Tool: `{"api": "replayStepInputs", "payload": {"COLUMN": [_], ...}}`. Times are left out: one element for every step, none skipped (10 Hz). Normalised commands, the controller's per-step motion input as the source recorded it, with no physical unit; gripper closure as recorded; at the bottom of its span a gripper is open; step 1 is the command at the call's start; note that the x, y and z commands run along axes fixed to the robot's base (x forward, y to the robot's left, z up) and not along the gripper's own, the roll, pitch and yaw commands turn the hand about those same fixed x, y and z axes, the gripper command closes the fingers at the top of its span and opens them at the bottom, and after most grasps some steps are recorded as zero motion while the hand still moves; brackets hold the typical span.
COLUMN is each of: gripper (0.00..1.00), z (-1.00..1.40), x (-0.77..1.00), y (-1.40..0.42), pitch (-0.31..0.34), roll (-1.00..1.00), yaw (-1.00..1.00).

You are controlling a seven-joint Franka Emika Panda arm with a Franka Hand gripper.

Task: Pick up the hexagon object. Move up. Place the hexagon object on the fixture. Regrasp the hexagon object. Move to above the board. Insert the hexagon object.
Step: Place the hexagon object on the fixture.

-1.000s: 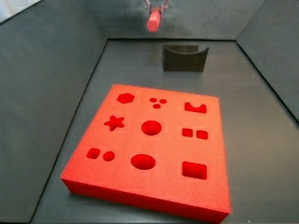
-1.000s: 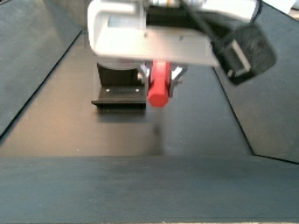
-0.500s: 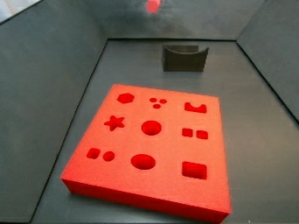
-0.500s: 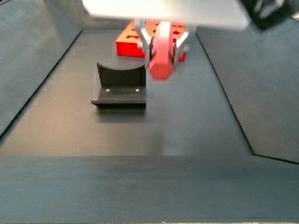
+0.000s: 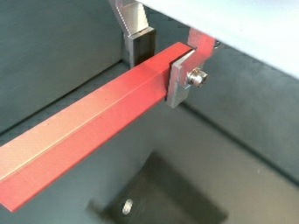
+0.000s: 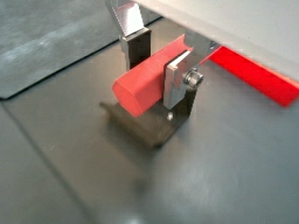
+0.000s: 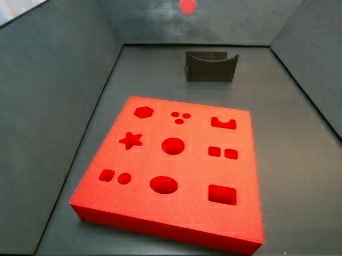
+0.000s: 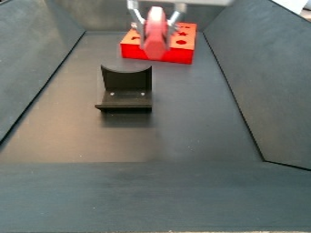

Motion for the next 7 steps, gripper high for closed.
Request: {"api": "replayStepInputs", "payload": {"gripper": [1.0,1.0,1.0,1.0,1.0,1.0,1.0], "z": [-0.02,-0.02,0.0,0.01,0.01,0.01,0.01], "x": [1.0,0.94,0.85,0.73,0.64,0.55,0.47], "y": [-0.91,-0.68,-0.41,-0.16,-0.07,-0.04,-0.03], "pitch": [0.198,0.185,0.185,0.19,0.194,0.187,0.18], "roll": [0.06,0.07,0.09,0.08,0.08,0.08,0.08], "yaw": [0.13,0.09,0.07,0.05,0.04,0.04,0.04]}}
